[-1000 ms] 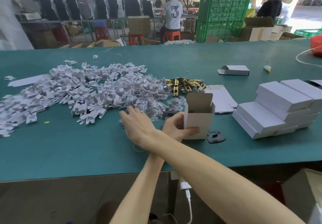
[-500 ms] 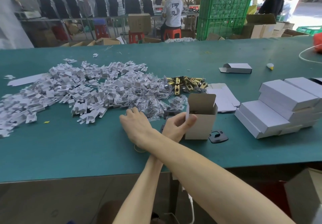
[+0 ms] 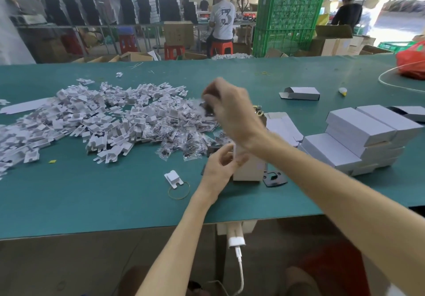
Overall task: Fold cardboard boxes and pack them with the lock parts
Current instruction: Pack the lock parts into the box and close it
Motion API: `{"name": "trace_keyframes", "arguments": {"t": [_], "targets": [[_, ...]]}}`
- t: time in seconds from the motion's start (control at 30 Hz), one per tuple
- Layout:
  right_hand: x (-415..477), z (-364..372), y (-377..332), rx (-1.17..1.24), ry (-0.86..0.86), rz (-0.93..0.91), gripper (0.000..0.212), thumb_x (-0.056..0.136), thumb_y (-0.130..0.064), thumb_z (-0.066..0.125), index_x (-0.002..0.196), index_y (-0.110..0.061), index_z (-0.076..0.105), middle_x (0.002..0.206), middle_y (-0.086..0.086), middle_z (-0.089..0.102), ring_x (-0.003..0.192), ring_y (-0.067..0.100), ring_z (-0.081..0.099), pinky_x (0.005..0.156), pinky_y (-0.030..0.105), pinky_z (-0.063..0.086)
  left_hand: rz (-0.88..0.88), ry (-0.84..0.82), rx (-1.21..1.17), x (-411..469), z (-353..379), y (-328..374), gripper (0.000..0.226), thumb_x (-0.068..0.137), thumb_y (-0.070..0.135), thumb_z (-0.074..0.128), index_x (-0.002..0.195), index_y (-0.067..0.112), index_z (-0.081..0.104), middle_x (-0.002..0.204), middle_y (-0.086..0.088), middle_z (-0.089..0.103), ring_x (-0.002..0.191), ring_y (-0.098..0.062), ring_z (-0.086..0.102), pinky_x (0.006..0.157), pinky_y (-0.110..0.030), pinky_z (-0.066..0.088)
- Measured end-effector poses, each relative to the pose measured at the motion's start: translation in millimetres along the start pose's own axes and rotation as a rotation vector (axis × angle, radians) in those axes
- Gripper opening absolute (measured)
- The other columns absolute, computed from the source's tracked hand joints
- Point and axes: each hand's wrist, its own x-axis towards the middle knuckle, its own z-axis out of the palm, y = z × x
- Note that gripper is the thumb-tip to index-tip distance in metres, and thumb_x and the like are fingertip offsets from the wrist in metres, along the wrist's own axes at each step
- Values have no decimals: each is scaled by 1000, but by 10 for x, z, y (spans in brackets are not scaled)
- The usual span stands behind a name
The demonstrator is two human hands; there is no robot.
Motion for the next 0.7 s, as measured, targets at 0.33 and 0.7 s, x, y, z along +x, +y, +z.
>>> {"name": "trace_keyframes", "arguments": {"t": [0.33,0.7], "targets": [[-351,-640,655,-308,-82,20,20,97,3,55,109,-4,70,97,8,69,87,24,66,83,37,54,-16,6,-103,3,5,10,65,95,32,73,155,25,47,114,-8,78,113,-20,72,90,-27,56],[-380,-598,766,-708,-331,-18,30,103,-12,47,103,-24,75,115,-8,66,114,19,47,97,33,30,65,35,-78,-5,-1,20,73,96,23,73,158,41,38,109,-11,75,101,-10,71,87,-20,55]]}}
